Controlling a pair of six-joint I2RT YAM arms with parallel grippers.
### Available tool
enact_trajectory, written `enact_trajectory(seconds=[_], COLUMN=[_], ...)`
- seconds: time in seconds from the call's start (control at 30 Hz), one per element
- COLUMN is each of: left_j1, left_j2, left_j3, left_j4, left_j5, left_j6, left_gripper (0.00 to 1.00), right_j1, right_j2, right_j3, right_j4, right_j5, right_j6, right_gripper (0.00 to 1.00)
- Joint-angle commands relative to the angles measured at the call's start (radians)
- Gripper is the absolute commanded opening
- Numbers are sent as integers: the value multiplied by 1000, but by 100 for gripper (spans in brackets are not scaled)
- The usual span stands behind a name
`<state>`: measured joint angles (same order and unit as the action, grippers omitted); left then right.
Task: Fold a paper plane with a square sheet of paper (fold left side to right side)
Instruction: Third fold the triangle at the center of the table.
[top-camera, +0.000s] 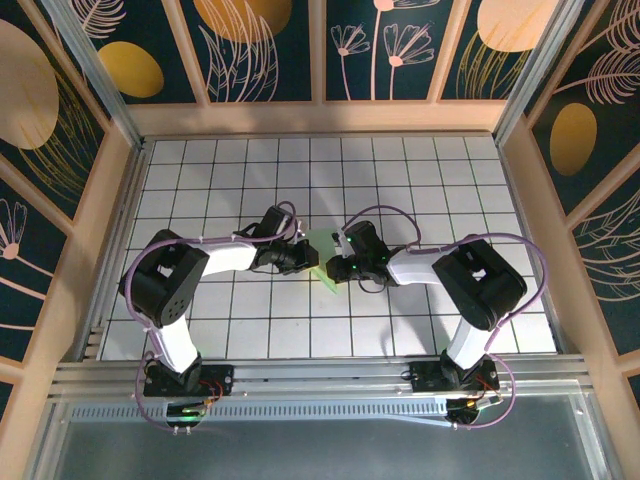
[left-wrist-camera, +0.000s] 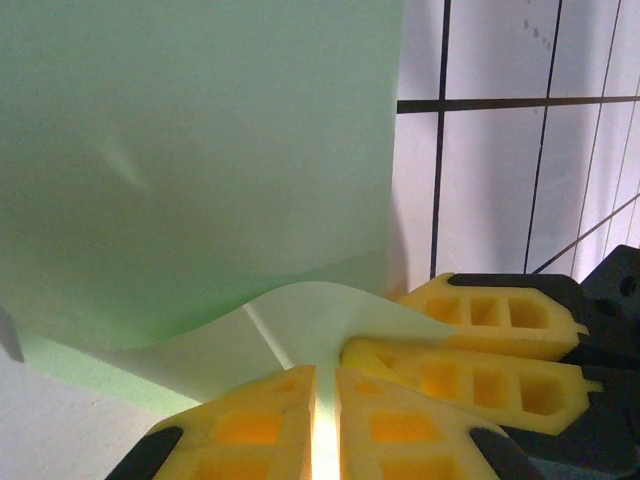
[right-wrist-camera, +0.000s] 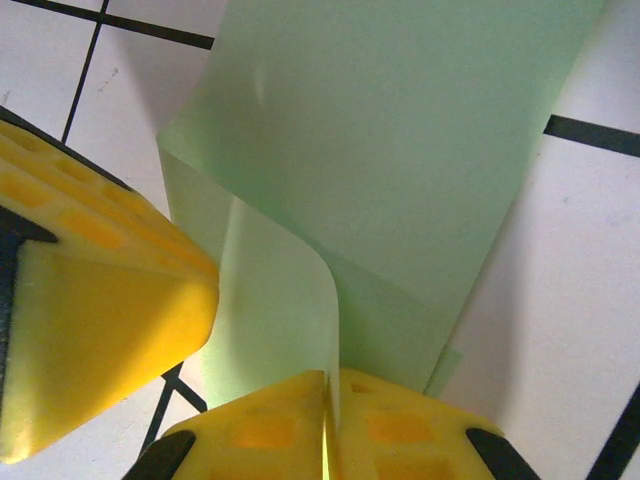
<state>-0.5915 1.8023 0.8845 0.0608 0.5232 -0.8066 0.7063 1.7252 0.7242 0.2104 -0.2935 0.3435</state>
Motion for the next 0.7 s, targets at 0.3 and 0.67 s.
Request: enact_trajectory(seconds=[0.3,0.67], left_j1=[-4,-5], left_j2=[53,90], left_j3=[-3,-31], left_j4=[28,14], left_j5=[-17,-61], left_j6=[0,8], left_gripper=[13,9], right_j1=[-4,-8], right_j2=[52,29], right_j3=[-6,18], right_j4=[-91,-106], right_j5=[30,30], right_j6=[-8,-3], right_gripper=[11,16])
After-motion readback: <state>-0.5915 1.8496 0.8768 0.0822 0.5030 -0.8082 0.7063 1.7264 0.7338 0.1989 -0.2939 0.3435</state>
